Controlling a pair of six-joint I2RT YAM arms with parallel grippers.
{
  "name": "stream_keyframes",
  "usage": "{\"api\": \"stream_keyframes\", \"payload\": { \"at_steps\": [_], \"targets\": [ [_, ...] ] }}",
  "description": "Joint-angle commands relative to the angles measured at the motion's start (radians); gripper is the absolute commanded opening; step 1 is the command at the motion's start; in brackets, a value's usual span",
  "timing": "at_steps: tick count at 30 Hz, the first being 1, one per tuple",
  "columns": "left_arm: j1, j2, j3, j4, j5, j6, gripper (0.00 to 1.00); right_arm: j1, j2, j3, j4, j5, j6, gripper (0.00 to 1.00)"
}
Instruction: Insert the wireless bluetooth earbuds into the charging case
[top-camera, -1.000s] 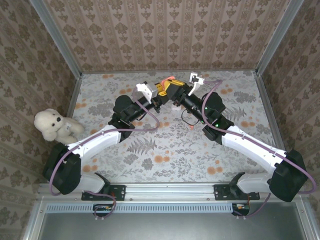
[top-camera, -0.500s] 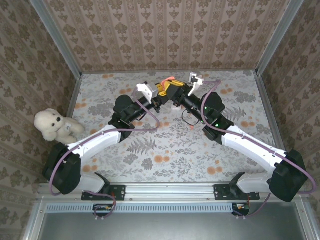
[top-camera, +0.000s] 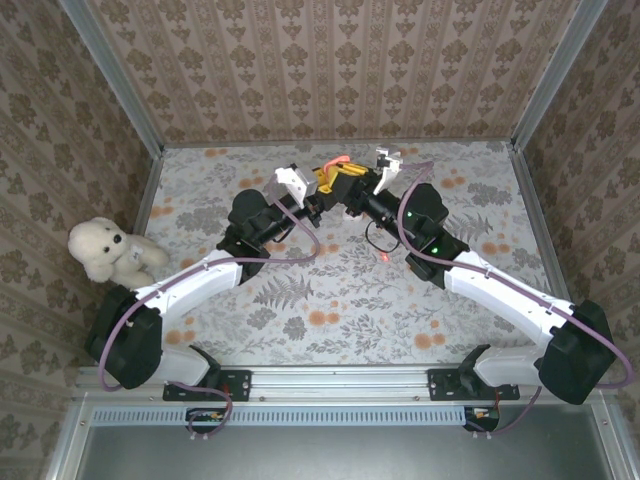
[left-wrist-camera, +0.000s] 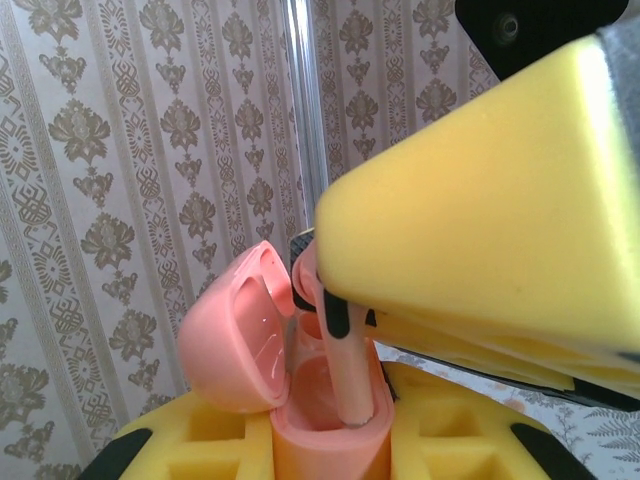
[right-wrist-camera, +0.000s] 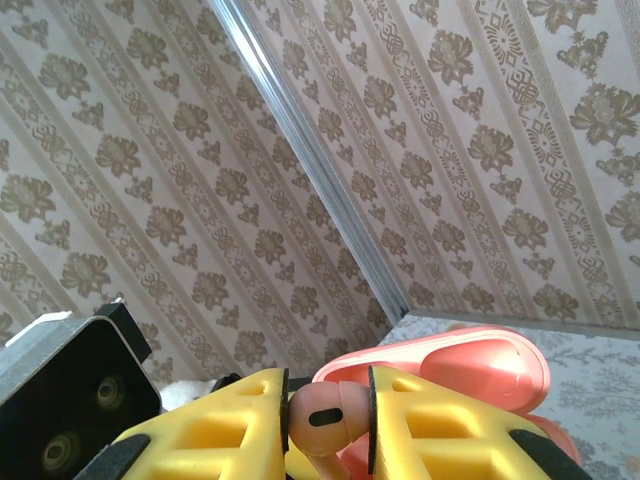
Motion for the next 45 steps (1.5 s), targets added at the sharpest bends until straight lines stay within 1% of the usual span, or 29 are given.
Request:
{"api": "stream_keyframes", "payload": {
  "at_steps": [1, 16, 26, 29, 33, 45],
  "targets": [
    [-0.01, -0.038, 0.039, 0.07, -0.003, 0.017, 0.0, -0.002, -0.006, 0.019, -0.094, -0.037, -0.039, 0.24],
    [-0.011, -0.042, 0.041, 0.063, -0.01, 0.02, 0.0, 0.002, -0.019, 0.032, -0.19, -0.025, -0.095, 0.23],
    [-0.01, -0.044, 0.039, 0.062, -0.011, 0.018, 0.0, 0.001, -0.015, 0.042, -0.214, 0.009, -0.082, 0.27],
    [-0.011, -0.045, 0.038, 0.059, -0.011, 0.017, 0.0, 0.001, -0.011, 0.045, -0.223, 0.018, -0.076, 0.3],
    [-0.01, -0.049, 0.036, 0.058, -0.012, 0.015, 0.0, 0.001, -0.013, 0.046, -0.23, 0.032, -0.071, 0.33],
    [-0.011, -0.051, 0.028, 0.059, -0.014, 0.01, 0.0, 0.001, -0.011, 0.051, -0.261, 0.069, -0.065, 0.34]
  ]
}}
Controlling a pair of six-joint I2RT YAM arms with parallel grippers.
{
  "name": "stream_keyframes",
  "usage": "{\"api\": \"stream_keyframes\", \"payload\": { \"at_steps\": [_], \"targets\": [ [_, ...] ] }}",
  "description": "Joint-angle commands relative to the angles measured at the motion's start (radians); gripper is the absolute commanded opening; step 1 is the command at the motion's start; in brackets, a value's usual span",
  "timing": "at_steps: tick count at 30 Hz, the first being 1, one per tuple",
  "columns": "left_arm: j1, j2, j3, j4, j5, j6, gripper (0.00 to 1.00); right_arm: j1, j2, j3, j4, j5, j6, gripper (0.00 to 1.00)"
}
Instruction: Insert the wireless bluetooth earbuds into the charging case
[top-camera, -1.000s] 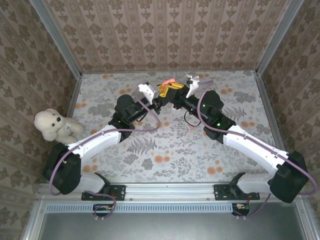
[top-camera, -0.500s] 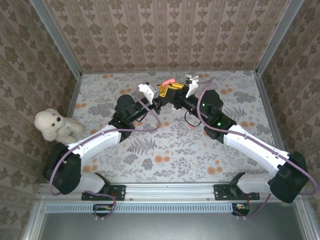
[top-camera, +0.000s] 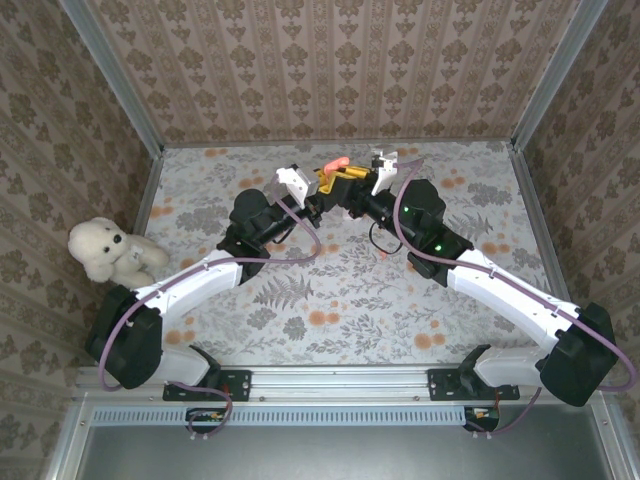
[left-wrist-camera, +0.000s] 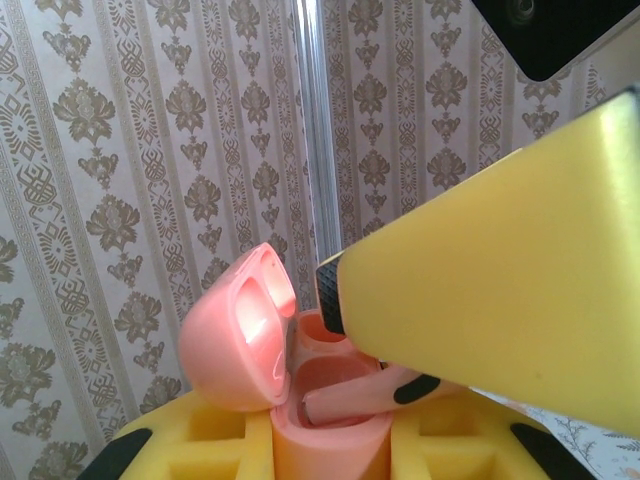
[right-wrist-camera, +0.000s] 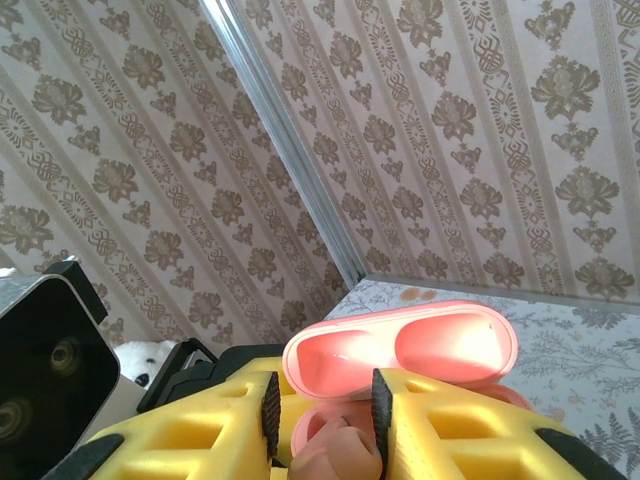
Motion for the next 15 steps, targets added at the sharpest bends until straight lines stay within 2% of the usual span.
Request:
{"api": "stream_keyframes", "payload": {
  "at_steps": [1, 15],
  "targets": [
    [-0.01, -0.051, 0.029, 0.086, 0.004, 0.007, 0.0, 0.001, 0.0, 0.013, -0.103, 0.039, 0.012, 0.34],
    [-0.013, -0.048, 0.001, 0.099, 0.01, -0.015, 0.0, 0.001, 0.048, 0.083, -0.164, 0.059, 0.066, 0.35]
  ]
}}
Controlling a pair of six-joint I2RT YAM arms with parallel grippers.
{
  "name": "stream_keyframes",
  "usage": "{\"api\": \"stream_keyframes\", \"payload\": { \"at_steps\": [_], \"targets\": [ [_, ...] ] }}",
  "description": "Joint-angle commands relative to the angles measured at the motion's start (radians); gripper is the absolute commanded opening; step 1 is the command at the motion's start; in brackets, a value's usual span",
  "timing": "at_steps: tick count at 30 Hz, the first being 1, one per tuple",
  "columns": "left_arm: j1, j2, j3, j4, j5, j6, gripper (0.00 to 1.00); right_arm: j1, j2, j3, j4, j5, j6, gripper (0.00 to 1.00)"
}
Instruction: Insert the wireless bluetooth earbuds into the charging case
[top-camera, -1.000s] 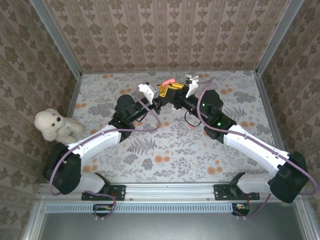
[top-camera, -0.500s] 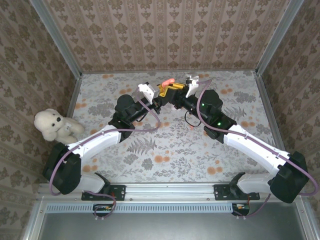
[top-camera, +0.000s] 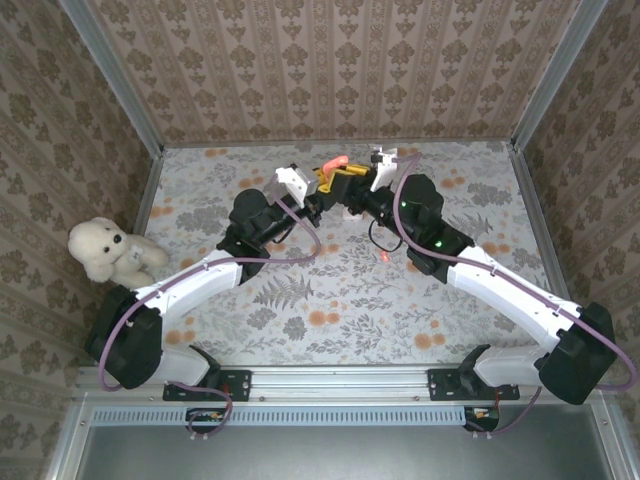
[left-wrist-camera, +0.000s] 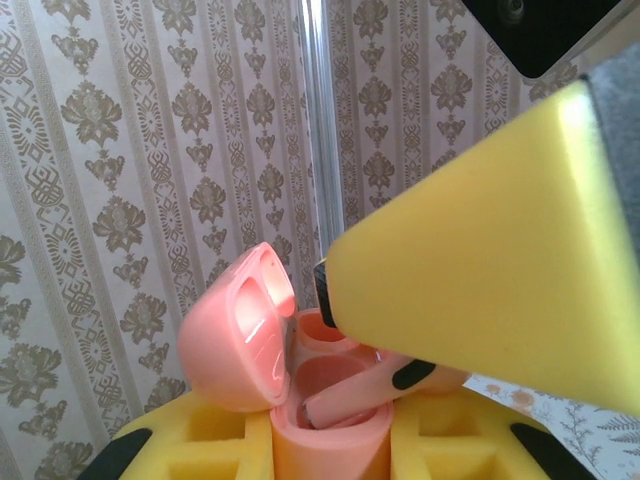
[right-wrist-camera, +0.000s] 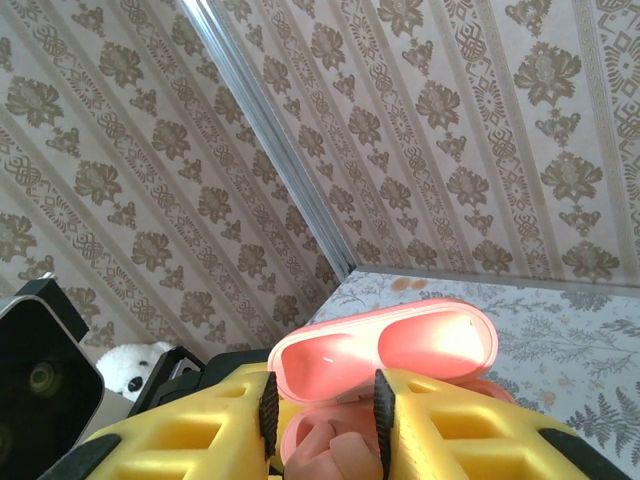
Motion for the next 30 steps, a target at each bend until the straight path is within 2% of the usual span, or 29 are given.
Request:
{"api": "stream_keyframes", "payload": {
  "at_steps": [1, 9, 30],
  "targets": [
    [-0.015, -0.048, -0.003, 0.098, 0.023, -0.017, 0.0, 0.0, 0.039, 0.035, -0.087, 0.03, 0.047, 0.35],
    [-0.02, -0.053, -0.036, 0.121, 0.016, -0.032, 0.0, 0.0, 0.083, 0.078, -0.112, 0.043, 0.102, 0.35],
    [-0.024, -0.057, -0.088, 0.163, 0.003, -0.08, 0.0, -0.006, 0.101, 0.099, -0.162, 0.11, 0.23, 0.52]
  ]
}}
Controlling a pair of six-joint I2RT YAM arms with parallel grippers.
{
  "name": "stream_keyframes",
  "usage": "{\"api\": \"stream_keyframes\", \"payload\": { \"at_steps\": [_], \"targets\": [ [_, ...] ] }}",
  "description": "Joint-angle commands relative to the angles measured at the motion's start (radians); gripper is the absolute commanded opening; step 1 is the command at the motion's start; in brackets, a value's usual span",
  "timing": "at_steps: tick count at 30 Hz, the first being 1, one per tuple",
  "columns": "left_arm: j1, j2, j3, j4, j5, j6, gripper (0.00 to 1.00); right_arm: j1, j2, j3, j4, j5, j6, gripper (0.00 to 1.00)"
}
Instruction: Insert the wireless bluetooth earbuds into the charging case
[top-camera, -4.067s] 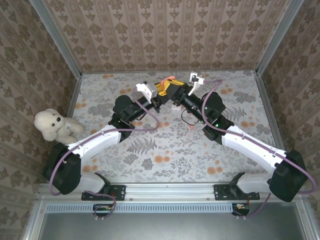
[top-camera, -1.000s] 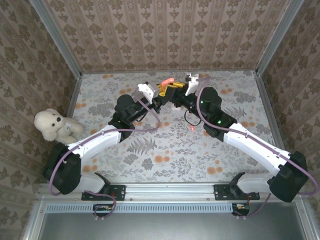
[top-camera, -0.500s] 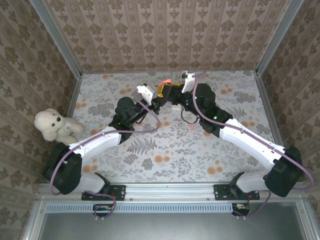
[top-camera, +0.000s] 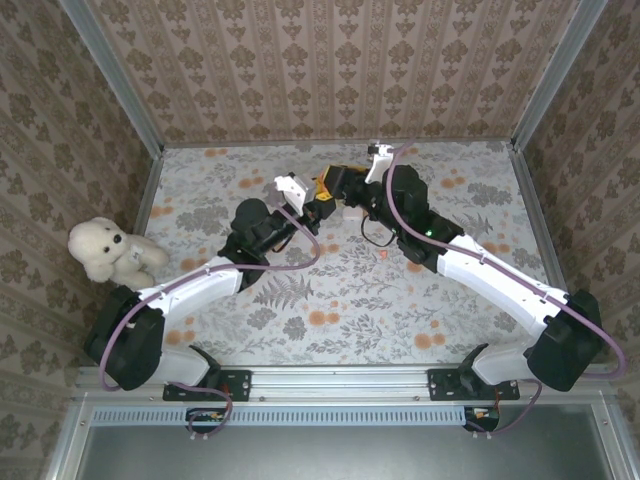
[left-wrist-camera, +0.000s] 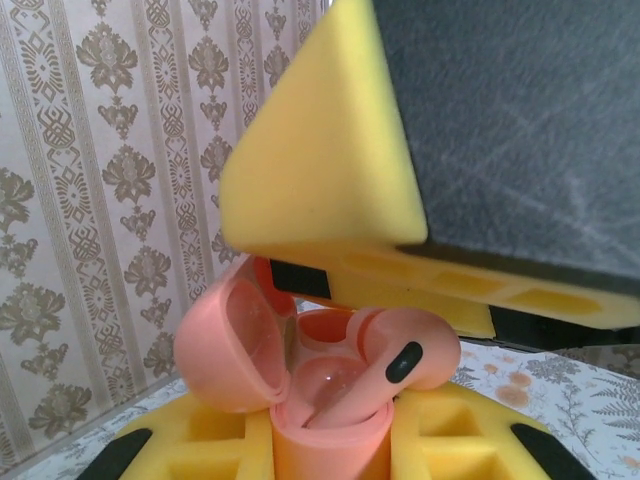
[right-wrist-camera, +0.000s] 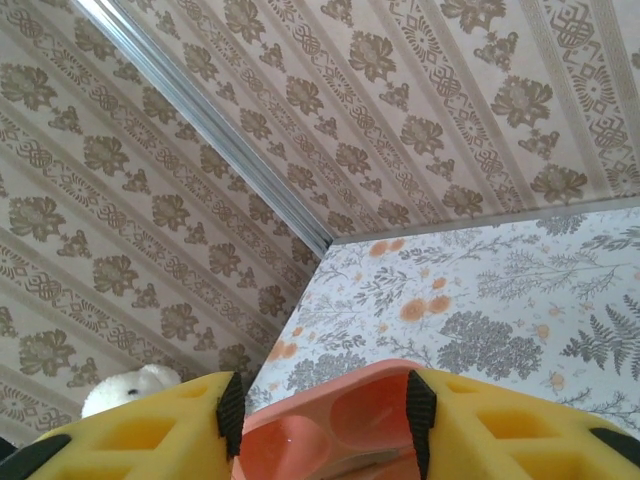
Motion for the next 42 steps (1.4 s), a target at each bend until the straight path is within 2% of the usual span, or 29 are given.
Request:
{"api": "stream_keyframes", "payload": {
  "at_steps": [1, 11, 21, 27, 32, 37, 42],
  "targets": [
    [-0.017, -0.049, -0.004, 0.127, 0.047, -0.032, 0.0, -0.005, 0.017, 0.021, -0.047, 0.032, 0.037, 0.53],
    [-0.017, -0.047, -0.025, 0.147, 0.037, -0.037, 0.0, -0.007, -0.032, 0.072, -0.095, 0.025, 0.018, 0.67],
    [-0.016, -0.041, -0.032, 0.156, 0.036, -0.039, 0.0, -0.007, -0.144, 0.063, -0.173, 0.005, 0.027, 0.73],
    [-0.013, -0.037, -0.04, 0.163, 0.04, -0.035, 0.0, -0.007, -0.222, 0.054, -0.314, -0.022, 0.033, 0.72],
    [-0.005, -0.034, -0.052, 0.169, 0.049, -0.036, 0.0, -0.007, -0.271, 0.035, -0.407, -0.101, 0.079, 0.67],
    [-0.001, -0.026, -0.059, 0.175, 0.057, -0.04, 0.0, -0.001, -0.282, -0.018, -0.372, -0.193, 0.16, 0.61],
    [0.0, -0.023, -0.063, 0.181, 0.061, -0.047, 0.0, 0.014, -0.256, -0.037, -0.32, -0.222, 0.197, 0.57]
  ]
}}
